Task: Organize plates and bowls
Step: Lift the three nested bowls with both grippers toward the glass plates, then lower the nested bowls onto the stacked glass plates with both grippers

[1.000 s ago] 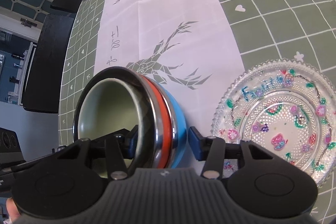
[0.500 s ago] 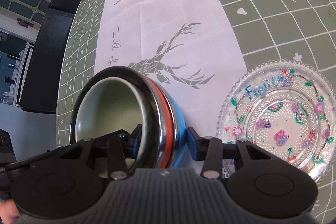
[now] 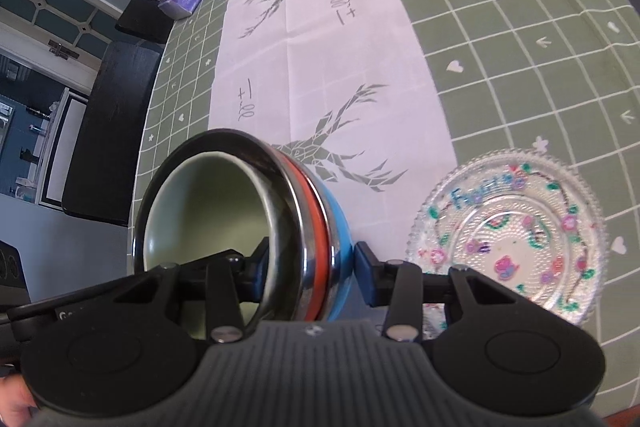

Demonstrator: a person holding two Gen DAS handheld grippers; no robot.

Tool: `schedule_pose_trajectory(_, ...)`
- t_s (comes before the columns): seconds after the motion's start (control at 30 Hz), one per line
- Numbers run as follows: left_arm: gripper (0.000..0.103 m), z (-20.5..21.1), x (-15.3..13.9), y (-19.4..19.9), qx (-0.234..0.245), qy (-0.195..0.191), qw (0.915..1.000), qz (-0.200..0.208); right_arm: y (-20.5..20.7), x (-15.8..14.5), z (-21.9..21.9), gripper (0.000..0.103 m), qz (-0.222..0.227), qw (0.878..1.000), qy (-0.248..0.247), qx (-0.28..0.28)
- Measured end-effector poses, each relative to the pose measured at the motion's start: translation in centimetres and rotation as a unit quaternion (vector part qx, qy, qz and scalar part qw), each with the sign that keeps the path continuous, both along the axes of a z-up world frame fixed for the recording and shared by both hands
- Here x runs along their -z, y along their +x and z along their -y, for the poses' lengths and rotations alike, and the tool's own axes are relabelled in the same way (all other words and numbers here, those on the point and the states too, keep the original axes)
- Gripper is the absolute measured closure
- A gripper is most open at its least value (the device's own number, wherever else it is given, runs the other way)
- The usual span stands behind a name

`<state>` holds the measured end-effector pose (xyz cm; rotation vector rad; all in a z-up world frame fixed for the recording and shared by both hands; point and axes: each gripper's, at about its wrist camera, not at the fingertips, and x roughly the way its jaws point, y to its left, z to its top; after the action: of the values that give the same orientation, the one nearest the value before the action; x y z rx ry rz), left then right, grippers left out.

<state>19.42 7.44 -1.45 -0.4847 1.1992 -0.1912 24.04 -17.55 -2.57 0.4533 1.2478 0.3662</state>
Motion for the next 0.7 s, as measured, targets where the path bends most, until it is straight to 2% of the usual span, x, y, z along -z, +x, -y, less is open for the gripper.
schedule_pose_trajectory(0.33,0.051,6.3,-0.3,0.1,0.035,-0.031,0.9989,0.003,-1.6,-1.9,6.9,0.063,0.021,0.999,-0.016,0.040)
schedule_pose_trajectory(0.53,0.051,9.7,1.0,0.7,0.052,-0.039,0.9979,-0.006,-2.1,-0.9,10.9,0.063,0.015,0.998,-0.018,0.062)
schedule_pose_trajectory(0.7,0.051,11.2,2.5,0.7,0.060,-0.042,0.9971,-0.021,-2.3,0.3,12.6,0.064,0.006,0.997,-0.019,0.071)
